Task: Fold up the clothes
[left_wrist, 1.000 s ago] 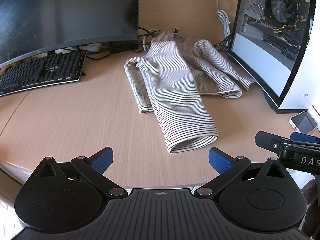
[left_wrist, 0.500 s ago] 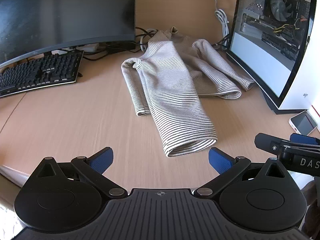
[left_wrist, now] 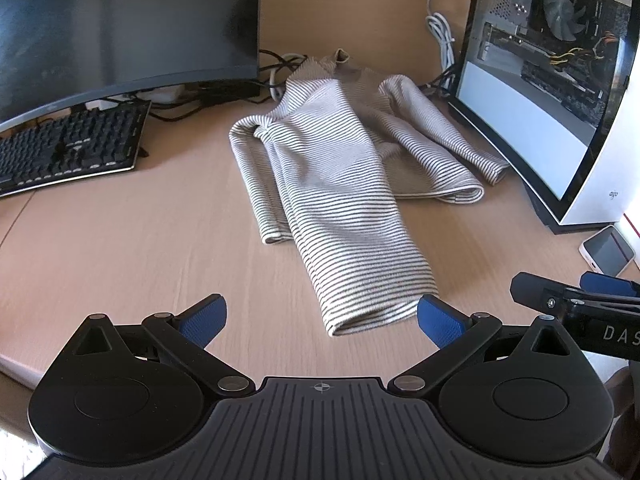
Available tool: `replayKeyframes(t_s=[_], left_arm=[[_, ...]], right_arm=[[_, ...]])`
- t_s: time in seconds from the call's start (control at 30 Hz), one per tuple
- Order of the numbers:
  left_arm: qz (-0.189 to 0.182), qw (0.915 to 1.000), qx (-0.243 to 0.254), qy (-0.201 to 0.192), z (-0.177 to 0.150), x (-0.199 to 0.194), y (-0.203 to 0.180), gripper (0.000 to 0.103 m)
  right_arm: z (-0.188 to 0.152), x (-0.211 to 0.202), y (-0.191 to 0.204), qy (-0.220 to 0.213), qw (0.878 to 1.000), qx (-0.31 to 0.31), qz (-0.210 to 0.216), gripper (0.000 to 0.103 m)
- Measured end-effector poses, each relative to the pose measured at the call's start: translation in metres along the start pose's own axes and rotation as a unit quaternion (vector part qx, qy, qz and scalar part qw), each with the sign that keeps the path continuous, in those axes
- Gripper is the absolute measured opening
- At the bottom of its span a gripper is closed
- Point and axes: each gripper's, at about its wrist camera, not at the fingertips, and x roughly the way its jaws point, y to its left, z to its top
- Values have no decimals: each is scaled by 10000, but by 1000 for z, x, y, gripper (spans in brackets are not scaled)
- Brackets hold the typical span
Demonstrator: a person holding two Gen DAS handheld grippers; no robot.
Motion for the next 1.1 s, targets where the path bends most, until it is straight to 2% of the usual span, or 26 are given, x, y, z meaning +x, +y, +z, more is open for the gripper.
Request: replayKeyframes(t_s=[0.27, 0.37, 0.47, 0.57, 0.67, 0.73, 0.87, 0.93, 1.0, 1.1], left_arm=[[-225, 9995, 198, 138, 23, 20, 23, 103], [-483, 9985, 227, 130, 40, 27, 45, 103], [-957, 9946, -28, 392, 66, 43, 69, 103], [-1548, 9861, -222, 568, 91, 64, 83, 103], [-2113, 9763, 41, 456, 110, 88, 78, 103], [-2356, 9708, 141, 425, 118, 110, 70, 103], [-2189, 9727, -108, 758, 125, 160, 58, 103], [-2050, 9740, -318, 917, 122, 173, 57, 103], [-1982, 9758, -405, 830, 118, 172, 57, 103], [-1746, 9805, -376, 824, 110, 171, 56, 103]], right_arm=[[16, 20, 8, -26, 9994, 353, -56, 103], [27, 33, 20, -39, 9985, 543, -26, 103], [41, 40, 36, -26, 9973, 717, -163, 103], [57, 36, 53, -18, 9961, 794, -376, 103], [71, 43, 56, -124, 9975, 596, -359, 103], [81, 48, 59, -195, 9981, 463, -347, 103], [101, 65, 62, -259, 9986, 354, -298, 103], [110, 90, 54, -69, 9981, 611, 63, 103], [121, 117, 46, 169, 9964, 656, 515, 103], [138, 163, 42, 370, 9946, 518, 824, 103]])
